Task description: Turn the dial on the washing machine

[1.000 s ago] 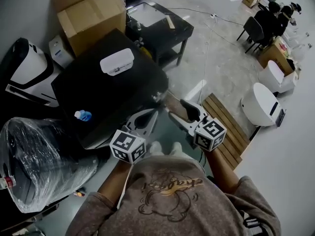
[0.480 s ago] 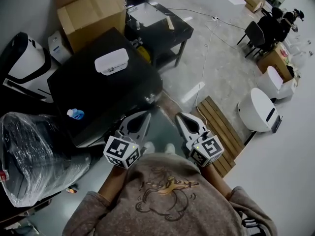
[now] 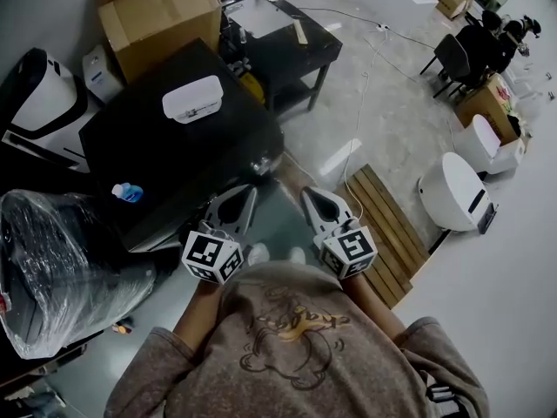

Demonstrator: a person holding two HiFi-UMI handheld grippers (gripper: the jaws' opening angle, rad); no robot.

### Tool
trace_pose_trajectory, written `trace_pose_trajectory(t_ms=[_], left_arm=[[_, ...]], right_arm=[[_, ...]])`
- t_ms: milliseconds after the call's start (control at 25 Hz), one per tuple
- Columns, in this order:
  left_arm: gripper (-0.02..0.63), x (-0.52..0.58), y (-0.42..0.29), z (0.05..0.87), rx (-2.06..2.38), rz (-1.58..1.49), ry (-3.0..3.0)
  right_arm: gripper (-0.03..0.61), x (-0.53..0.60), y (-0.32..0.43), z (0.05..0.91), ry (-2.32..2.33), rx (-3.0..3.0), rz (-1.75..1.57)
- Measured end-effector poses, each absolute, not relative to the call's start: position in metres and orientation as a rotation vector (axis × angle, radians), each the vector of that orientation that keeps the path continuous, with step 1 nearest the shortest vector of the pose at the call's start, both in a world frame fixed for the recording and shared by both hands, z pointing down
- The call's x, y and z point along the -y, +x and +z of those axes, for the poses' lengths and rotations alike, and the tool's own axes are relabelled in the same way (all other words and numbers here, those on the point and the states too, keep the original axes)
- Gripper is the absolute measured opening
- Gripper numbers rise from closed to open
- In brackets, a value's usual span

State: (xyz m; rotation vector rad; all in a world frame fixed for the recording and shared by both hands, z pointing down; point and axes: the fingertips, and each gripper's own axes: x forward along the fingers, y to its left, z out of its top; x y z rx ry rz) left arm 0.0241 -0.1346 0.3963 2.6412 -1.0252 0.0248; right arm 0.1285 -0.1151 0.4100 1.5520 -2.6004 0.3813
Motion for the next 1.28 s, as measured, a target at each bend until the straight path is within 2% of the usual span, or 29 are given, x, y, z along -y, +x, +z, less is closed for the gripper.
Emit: trace_pose_trajectory(t_ms=[1280], left_arm=[[-0.008, 0.118, 0.023, 0.402, 1.113, 0.064, 2.62]], right_arm=[[0.0, 0.114, 0.135, 0.417, 1.548, 2.632, 0.421]])
